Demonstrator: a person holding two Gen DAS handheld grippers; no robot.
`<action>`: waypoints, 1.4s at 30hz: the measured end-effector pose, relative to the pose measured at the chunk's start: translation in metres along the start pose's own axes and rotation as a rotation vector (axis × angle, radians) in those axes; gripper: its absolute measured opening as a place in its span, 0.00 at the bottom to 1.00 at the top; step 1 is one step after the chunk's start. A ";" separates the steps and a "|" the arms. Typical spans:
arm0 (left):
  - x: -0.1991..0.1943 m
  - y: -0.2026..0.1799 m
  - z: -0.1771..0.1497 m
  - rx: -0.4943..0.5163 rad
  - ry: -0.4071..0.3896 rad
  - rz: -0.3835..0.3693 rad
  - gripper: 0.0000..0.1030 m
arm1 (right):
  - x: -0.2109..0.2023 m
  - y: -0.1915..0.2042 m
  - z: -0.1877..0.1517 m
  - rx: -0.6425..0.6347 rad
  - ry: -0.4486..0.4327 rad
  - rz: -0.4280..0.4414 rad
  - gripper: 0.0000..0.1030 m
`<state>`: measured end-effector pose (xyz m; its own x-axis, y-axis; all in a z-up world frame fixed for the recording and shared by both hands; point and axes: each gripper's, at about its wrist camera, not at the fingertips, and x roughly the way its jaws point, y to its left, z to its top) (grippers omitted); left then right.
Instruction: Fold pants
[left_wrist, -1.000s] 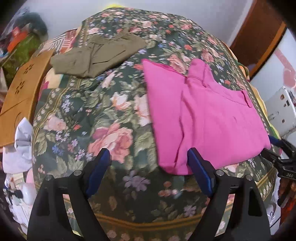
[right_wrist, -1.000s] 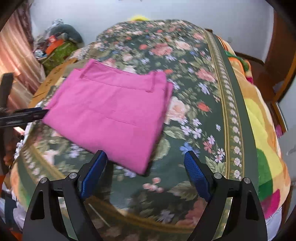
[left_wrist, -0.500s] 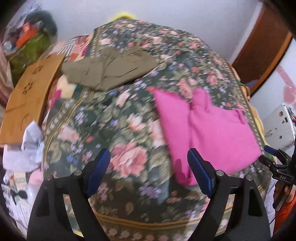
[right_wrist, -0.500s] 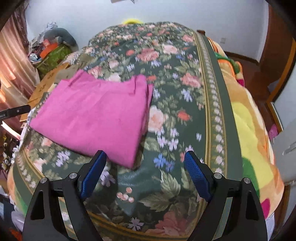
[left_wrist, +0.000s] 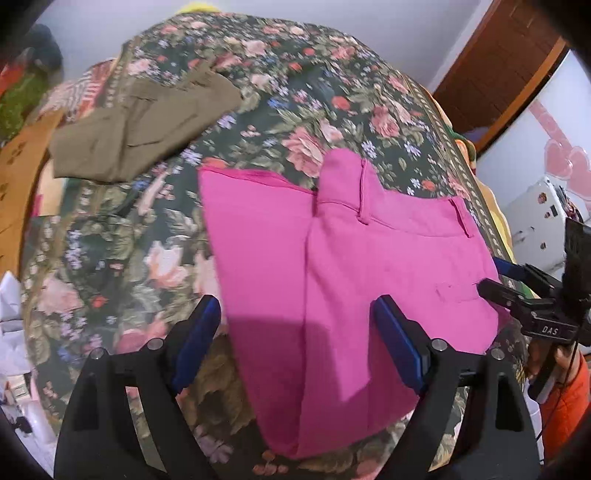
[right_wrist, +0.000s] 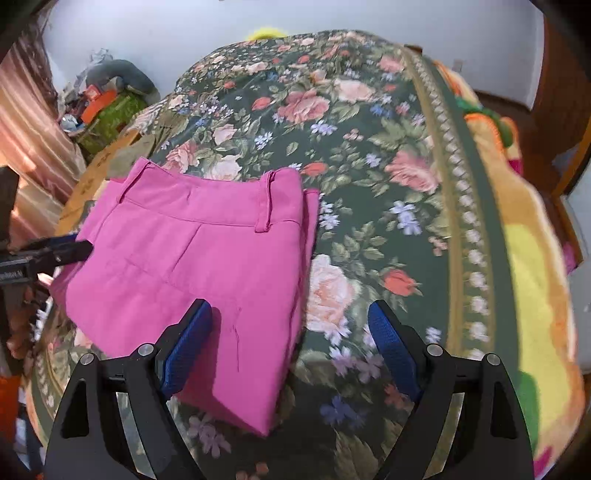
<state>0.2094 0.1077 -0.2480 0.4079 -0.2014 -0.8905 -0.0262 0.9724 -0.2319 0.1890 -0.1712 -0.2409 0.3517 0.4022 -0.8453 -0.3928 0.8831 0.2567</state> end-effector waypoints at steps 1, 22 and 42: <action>0.005 0.001 0.001 -0.011 0.008 -0.008 0.84 | 0.001 0.000 0.001 0.002 -0.007 0.010 0.84; -0.007 -0.021 0.013 0.072 -0.096 0.003 0.17 | 0.010 0.005 0.034 0.001 -0.055 0.070 0.12; -0.082 0.038 0.036 0.032 -0.262 0.000 0.04 | -0.031 0.085 0.086 -0.161 -0.201 0.003 0.10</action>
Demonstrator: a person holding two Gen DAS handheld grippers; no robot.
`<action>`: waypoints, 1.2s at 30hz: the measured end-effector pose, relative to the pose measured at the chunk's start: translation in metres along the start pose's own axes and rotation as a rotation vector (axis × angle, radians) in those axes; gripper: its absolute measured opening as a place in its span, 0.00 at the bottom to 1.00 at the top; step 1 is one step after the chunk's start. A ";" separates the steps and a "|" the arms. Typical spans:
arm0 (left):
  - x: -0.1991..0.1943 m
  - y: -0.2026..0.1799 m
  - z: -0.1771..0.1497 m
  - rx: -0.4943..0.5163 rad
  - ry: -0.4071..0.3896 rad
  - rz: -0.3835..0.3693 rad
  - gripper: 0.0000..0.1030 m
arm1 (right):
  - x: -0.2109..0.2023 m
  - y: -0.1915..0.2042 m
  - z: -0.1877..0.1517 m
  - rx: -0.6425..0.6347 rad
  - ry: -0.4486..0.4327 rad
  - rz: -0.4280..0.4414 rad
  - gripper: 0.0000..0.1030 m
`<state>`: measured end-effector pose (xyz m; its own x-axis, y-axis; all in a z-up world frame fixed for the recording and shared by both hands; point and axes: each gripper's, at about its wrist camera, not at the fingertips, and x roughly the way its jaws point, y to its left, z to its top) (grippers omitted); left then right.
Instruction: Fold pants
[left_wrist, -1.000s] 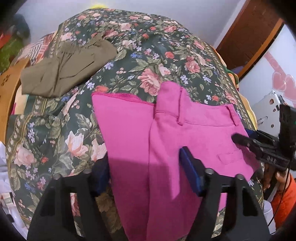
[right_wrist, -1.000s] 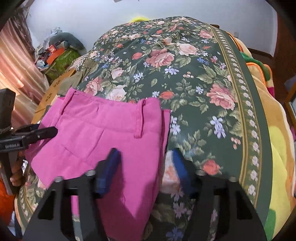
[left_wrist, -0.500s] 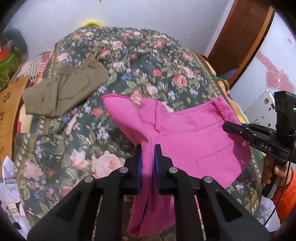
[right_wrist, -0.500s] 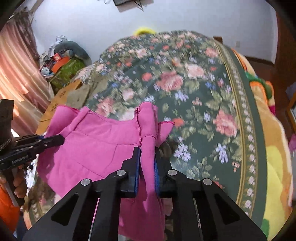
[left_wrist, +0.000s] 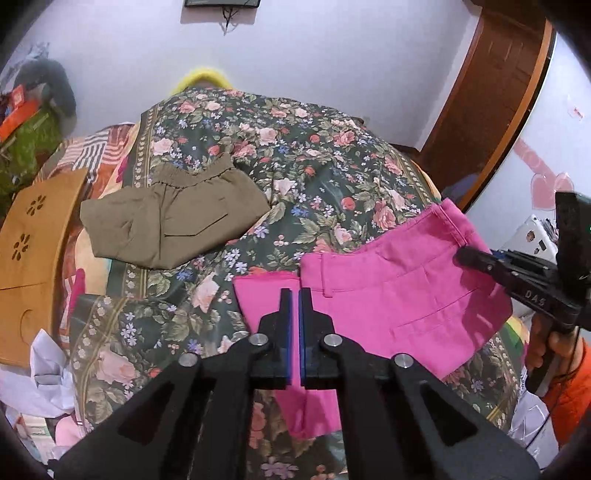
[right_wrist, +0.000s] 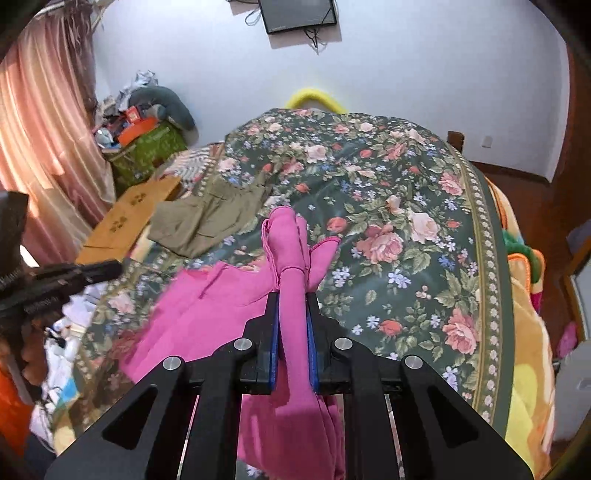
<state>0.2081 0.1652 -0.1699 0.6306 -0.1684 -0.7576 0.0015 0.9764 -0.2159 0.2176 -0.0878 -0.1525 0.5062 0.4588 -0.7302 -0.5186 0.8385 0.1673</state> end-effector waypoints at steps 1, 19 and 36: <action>0.002 0.003 0.000 -0.004 0.011 -0.002 0.06 | 0.001 -0.002 -0.002 0.005 0.007 -0.006 0.10; 0.070 0.000 -0.040 -0.150 0.216 -0.083 0.79 | 0.031 -0.050 -0.063 0.095 0.218 -0.010 0.32; 0.087 -0.041 -0.027 -0.029 0.187 0.045 0.25 | 0.058 -0.059 -0.064 0.117 0.228 0.101 0.21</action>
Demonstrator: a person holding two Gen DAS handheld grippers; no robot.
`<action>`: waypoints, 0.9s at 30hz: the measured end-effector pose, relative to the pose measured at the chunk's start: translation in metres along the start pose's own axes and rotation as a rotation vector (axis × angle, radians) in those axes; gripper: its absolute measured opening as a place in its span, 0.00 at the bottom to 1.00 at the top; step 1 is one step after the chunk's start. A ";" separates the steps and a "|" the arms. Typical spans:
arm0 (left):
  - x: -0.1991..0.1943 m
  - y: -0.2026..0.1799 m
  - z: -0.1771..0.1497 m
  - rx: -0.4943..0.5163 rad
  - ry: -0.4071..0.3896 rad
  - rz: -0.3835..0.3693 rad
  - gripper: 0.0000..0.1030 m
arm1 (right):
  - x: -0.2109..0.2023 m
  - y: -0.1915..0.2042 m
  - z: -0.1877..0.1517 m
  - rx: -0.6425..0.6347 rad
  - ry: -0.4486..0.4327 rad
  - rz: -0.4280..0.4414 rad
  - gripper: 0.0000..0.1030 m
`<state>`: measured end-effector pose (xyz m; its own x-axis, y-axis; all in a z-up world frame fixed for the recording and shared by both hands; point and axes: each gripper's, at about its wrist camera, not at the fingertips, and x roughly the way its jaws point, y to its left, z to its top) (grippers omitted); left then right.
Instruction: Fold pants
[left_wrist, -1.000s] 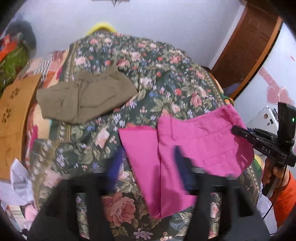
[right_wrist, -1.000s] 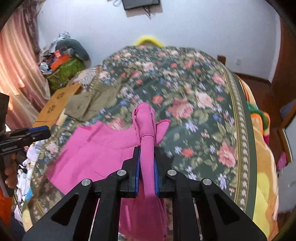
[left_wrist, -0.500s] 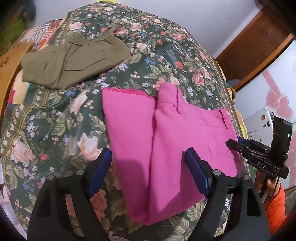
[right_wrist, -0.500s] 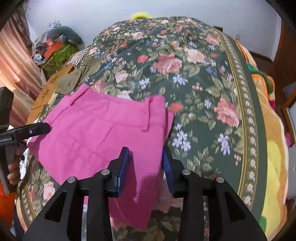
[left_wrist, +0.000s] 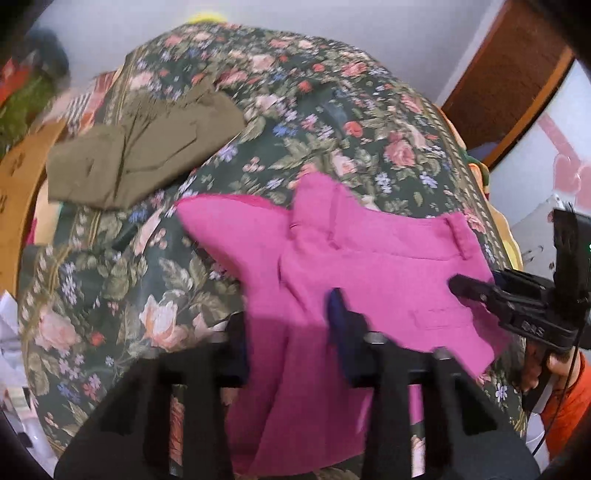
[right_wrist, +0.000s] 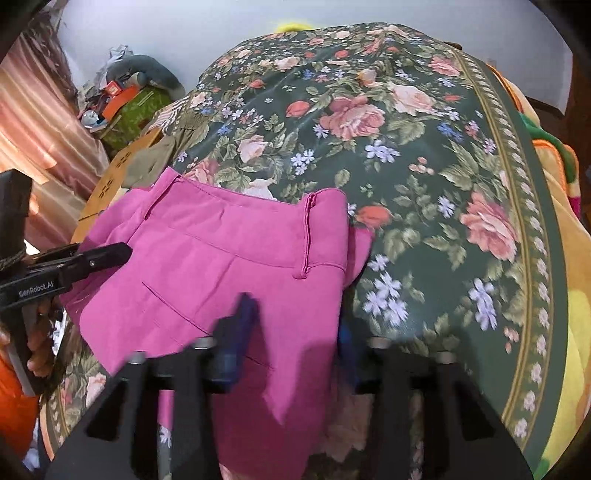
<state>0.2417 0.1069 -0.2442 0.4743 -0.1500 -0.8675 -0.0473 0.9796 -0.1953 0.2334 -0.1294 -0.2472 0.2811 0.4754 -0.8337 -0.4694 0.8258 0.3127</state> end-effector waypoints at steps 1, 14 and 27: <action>-0.002 -0.003 0.001 0.008 -0.012 0.020 0.24 | 0.001 0.001 0.001 0.000 0.000 -0.001 0.18; -0.054 0.004 0.013 0.070 -0.175 0.063 0.12 | -0.043 0.041 0.033 -0.099 -0.164 -0.034 0.10; -0.092 0.088 0.052 0.003 -0.332 0.137 0.12 | -0.019 0.126 0.111 -0.215 -0.250 -0.025 0.10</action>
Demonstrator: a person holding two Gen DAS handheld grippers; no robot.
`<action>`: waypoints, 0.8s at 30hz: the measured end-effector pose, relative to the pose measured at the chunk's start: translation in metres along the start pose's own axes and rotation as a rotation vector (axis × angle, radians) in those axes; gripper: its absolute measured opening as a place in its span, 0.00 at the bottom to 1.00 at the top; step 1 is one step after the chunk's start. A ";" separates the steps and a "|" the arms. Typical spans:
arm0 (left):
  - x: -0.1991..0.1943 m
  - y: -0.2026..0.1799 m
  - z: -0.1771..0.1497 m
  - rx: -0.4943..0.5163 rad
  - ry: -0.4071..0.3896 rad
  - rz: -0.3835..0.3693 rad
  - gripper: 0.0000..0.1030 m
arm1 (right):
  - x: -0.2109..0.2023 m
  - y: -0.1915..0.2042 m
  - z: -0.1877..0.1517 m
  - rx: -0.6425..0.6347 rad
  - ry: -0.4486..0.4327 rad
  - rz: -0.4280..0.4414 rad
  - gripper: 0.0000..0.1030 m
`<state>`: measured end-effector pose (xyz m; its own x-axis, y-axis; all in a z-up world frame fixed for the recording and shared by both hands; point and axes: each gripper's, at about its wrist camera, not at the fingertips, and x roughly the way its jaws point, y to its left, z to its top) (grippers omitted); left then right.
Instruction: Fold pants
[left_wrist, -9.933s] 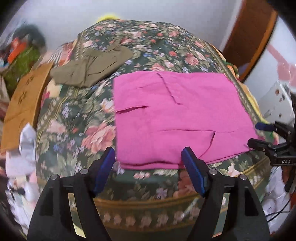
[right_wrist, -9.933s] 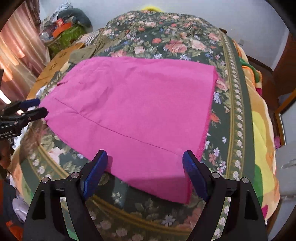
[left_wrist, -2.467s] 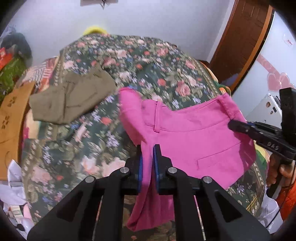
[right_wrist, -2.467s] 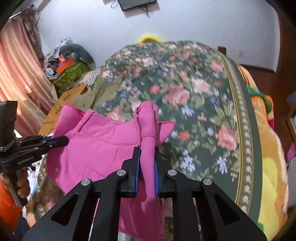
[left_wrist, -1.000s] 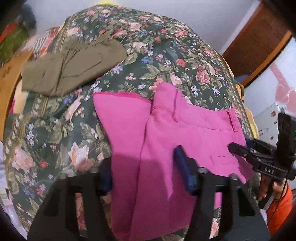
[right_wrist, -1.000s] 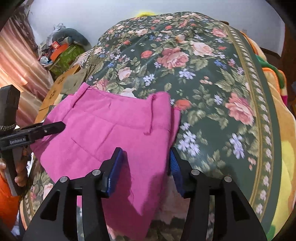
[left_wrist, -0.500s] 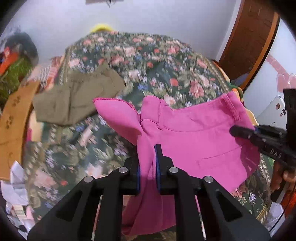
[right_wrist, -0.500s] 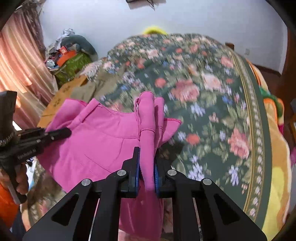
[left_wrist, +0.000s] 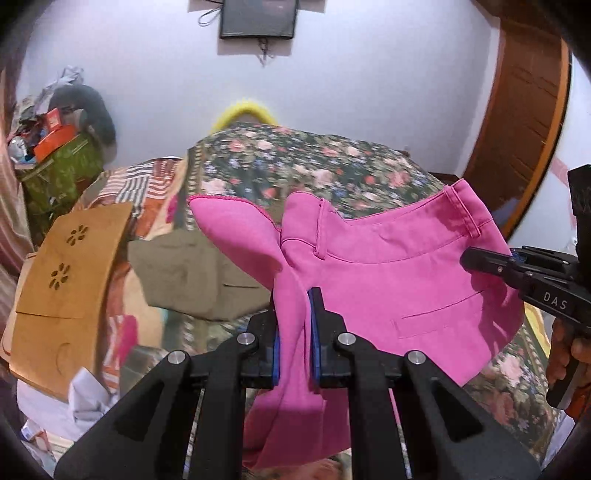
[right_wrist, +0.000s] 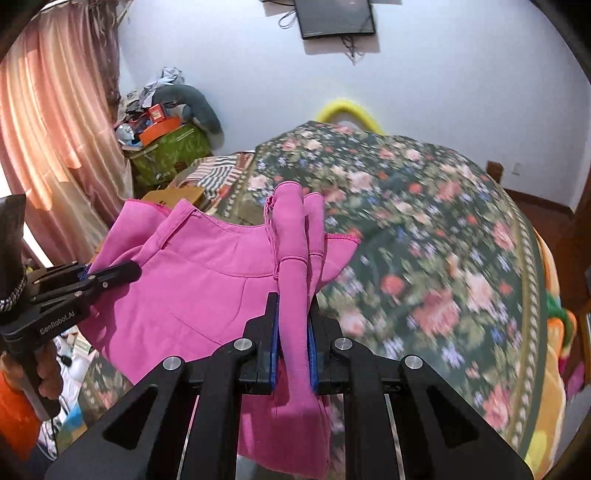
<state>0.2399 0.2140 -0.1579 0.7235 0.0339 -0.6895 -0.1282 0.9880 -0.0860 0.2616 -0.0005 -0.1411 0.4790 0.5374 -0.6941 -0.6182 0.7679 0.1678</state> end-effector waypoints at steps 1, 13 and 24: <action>0.005 0.009 0.003 -0.008 0.000 0.008 0.12 | 0.005 0.004 0.003 -0.004 0.000 0.003 0.10; 0.097 0.104 0.041 -0.067 0.054 0.107 0.12 | 0.129 0.045 0.062 -0.059 0.050 0.012 0.10; 0.196 0.138 0.029 -0.061 0.157 0.140 0.12 | 0.220 0.040 0.068 -0.125 0.187 -0.025 0.11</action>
<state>0.3836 0.3616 -0.2839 0.5815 0.1417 -0.8011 -0.2648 0.9641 -0.0217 0.3850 0.1719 -0.2400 0.3788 0.4355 -0.8166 -0.6855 0.7248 0.0685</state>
